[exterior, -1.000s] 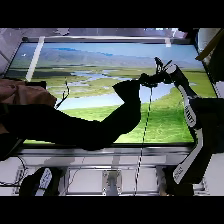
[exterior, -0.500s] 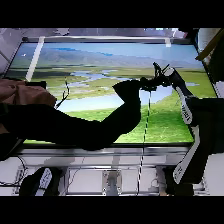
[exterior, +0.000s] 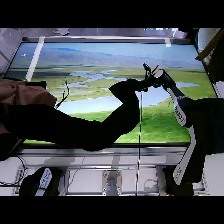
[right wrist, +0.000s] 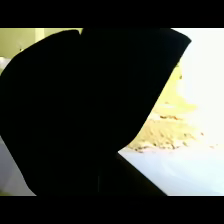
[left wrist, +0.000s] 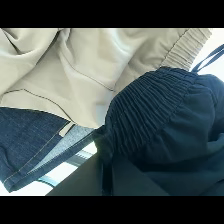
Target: Fold the clothes and pants, and hang the long-sleeved shirts on hangers.
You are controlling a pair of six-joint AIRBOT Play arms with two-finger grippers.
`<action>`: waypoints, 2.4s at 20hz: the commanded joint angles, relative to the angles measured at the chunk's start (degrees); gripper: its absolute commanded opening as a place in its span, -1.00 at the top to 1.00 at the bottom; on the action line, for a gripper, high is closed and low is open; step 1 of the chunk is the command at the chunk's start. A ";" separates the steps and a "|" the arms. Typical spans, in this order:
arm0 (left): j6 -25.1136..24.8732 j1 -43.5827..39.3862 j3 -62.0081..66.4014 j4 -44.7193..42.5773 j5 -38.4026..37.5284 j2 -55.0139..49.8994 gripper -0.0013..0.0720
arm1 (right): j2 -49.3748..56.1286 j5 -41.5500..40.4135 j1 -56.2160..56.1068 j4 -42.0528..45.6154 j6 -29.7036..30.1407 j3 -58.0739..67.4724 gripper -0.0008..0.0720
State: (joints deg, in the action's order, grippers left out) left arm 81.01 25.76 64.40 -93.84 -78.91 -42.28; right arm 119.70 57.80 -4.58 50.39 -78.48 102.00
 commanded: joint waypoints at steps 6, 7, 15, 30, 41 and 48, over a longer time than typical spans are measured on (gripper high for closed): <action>0.00 0.04 0.02 -0.02 1.95 0.07 0.91 | -7.17 17.33 9.55 8.63 -0.37 10.03 0.95; 0.02 0.04 0.02 -0.02 2.73 0.07 0.91 | -9.38 21.24 11.63 10.84 -0.37 11.76 0.95; 1.27 0.07 -0.02 -0.04 7.21 -0.39 0.91 | -30.56 42.66 22.49 22.97 -0.04 13.29 0.95; 1.27 0.07 -0.02 -0.68 7.80 -11.45 0.91 | -41.46 18.84 24.57 36.37 -2.51 -49.00 0.95; 1.27 0.04 0.00 -0.42 7.78 -10.21 0.91 | -56.15 18.36 28.52 37.27 -1.57 -46.10 -0.09; 1.25 0.04 0.00 -0.44 7.78 -10.21 0.91 | -53.81 10.93 28.48 34.10 -1.60 -42.51 -0.10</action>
State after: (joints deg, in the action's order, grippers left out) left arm 82.28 25.80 64.40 -94.26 -71.16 -52.53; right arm 64.12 70.87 23.88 87.05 -80.18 58.70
